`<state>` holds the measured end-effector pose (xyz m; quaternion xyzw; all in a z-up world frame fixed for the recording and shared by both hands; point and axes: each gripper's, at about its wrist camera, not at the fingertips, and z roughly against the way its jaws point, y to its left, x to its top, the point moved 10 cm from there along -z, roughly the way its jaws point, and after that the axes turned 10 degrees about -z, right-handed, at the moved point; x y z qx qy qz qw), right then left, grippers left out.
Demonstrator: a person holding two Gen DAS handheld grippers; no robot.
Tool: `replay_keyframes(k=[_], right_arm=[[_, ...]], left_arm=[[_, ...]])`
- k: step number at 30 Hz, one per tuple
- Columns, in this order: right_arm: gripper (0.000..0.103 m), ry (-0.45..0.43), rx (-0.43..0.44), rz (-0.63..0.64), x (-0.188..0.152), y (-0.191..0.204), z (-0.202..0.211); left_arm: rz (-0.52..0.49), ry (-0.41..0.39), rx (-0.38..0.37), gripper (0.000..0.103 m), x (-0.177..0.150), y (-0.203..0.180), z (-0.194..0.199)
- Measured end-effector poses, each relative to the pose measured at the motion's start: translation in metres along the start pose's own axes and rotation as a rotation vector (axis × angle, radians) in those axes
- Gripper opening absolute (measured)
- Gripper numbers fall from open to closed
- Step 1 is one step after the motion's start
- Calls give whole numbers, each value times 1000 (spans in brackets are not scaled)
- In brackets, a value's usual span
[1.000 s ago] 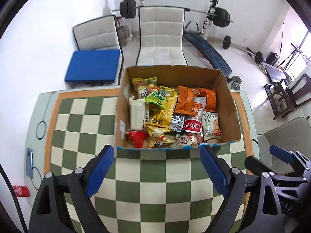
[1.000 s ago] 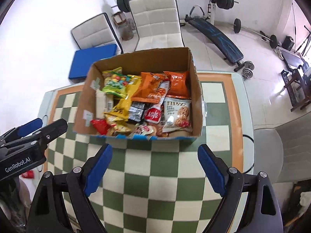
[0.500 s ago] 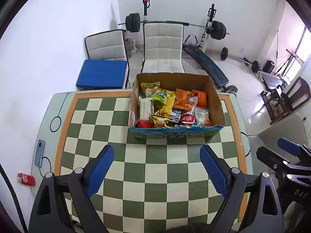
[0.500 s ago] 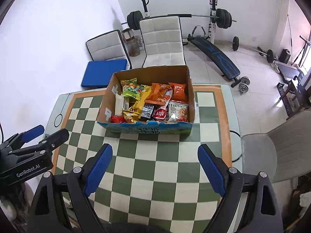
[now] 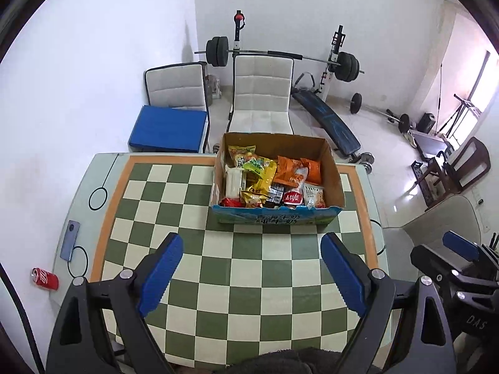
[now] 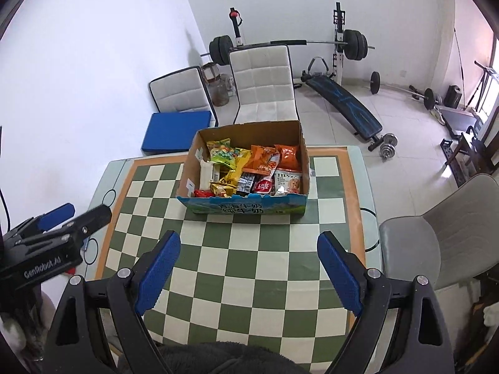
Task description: Organize snacks
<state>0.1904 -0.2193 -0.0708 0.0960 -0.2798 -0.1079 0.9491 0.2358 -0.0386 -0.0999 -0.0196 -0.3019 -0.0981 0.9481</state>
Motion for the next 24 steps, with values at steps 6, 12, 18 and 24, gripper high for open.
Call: replay_keyframes(k=[6, 12, 18, 24], right_arm=[[92, -24, -15, 2, 3, 0, 8], [92, -50, -33, 3, 14, 2, -2], [96, -58, -46, -4, 23, 3, -18], [97, -67, -72, -12, 34, 1, -33]], left_arm=[[-9, -13, 9, 91, 1, 0, 1], [-16, -25, 37, 91, 6, 4, -9], [-11, -31, 66, 91, 12, 13, -21], [-9, -29, 84, 91, 17, 19, -33]])
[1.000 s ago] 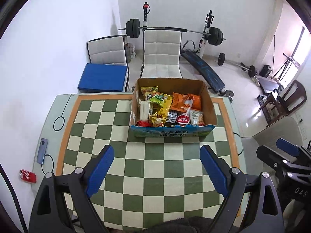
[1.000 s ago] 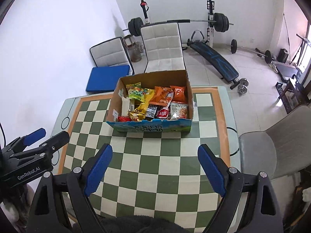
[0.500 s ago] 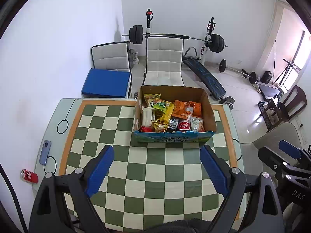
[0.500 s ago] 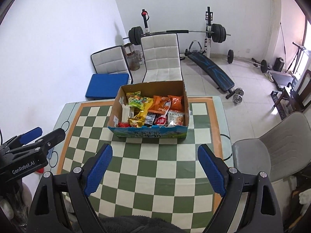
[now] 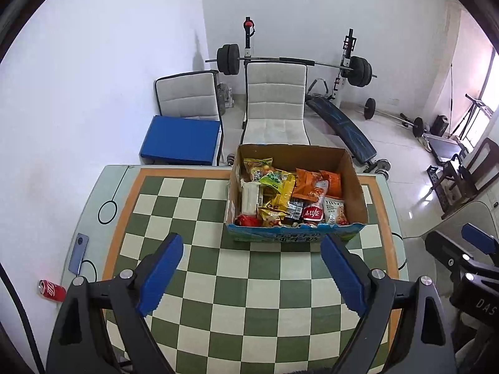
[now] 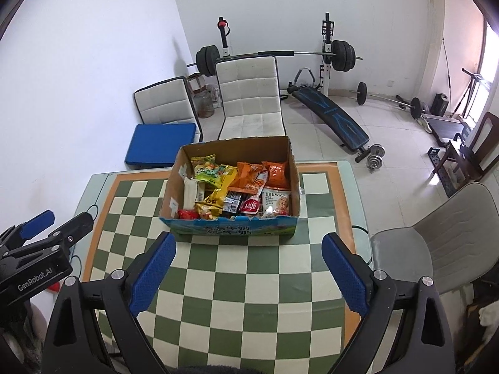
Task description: Organize snacks
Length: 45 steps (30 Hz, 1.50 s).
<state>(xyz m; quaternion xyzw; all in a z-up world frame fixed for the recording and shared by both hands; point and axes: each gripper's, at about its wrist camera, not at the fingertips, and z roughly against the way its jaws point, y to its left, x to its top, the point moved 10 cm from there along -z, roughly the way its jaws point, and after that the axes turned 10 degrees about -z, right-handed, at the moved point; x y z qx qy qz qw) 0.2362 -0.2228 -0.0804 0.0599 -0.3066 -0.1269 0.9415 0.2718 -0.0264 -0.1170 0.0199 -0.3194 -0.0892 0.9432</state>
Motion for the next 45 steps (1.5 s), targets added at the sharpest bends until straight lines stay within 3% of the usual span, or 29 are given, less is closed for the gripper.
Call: replay_keyframes(k=[17, 45], right_arm=[[97, 2, -33, -10, 11, -5, -20], [98, -5, -40, -9, 17, -8, -19]], left_arm=[[-21, 25, -15, 91, 3, -9, -18], [-29, 29, -21, 91, 9, -15, -24]])
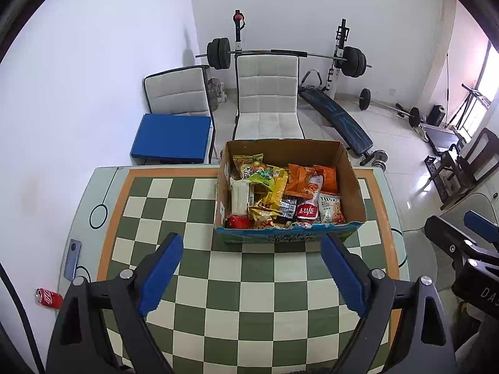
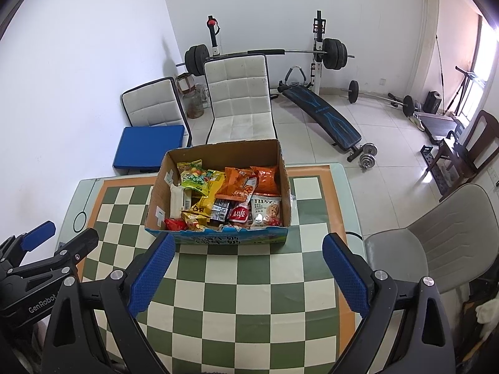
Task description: Organize snacks
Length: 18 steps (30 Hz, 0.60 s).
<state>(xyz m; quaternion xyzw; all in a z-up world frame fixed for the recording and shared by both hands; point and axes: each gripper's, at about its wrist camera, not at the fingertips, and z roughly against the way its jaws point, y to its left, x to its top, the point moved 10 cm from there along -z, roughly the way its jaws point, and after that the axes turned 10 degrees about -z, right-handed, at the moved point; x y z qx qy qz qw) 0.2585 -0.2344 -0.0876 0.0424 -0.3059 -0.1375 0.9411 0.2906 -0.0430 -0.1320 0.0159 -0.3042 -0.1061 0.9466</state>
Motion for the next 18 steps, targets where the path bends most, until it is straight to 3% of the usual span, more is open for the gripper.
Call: replay_keyframes(k=[18], right_arm=[[98, -1, -2, -5, 2, -2, 0]], left_arm=[[-3, -2, -2, 91, 2, -2, -1]])
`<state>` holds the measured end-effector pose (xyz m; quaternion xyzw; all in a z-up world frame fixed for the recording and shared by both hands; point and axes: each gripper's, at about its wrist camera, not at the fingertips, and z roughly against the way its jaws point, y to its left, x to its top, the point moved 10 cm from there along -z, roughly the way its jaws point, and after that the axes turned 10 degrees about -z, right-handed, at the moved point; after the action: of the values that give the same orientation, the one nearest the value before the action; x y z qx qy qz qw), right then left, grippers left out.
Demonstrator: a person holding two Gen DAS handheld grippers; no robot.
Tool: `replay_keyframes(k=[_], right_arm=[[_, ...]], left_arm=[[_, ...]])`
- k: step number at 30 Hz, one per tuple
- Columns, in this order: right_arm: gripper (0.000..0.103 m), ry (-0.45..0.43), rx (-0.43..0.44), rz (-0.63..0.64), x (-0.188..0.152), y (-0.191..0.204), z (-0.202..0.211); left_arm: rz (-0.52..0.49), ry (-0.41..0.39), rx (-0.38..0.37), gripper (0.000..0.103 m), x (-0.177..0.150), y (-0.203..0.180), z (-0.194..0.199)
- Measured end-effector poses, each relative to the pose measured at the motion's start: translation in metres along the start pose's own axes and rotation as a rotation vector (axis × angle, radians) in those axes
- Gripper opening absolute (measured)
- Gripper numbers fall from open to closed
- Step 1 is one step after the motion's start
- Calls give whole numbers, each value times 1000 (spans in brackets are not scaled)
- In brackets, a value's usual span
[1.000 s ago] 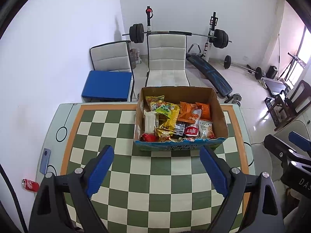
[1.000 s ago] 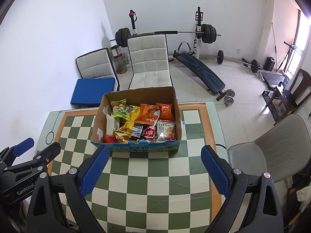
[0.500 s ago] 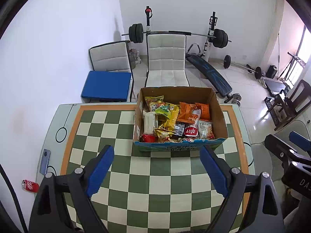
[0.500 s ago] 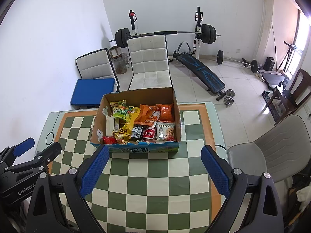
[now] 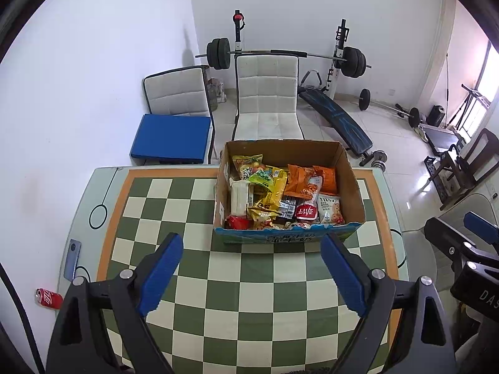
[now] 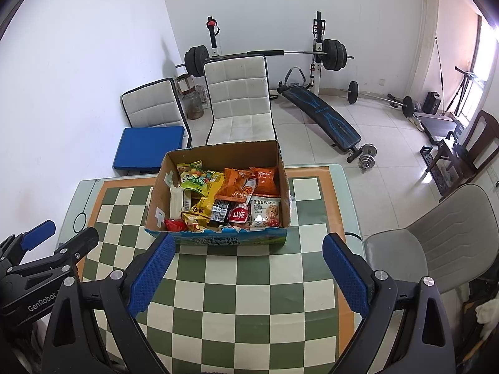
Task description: Organize snacks
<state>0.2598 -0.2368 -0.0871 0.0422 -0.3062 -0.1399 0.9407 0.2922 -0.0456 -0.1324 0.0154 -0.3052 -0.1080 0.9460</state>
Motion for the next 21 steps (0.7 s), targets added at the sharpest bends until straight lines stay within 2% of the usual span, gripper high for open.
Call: replay_keyframes(k=[21], right_arm=[[98, -1, -5, -9, 3, -4, -2]], left_arm=[[-7, 0, -11, 91, 1, -5, -1]])
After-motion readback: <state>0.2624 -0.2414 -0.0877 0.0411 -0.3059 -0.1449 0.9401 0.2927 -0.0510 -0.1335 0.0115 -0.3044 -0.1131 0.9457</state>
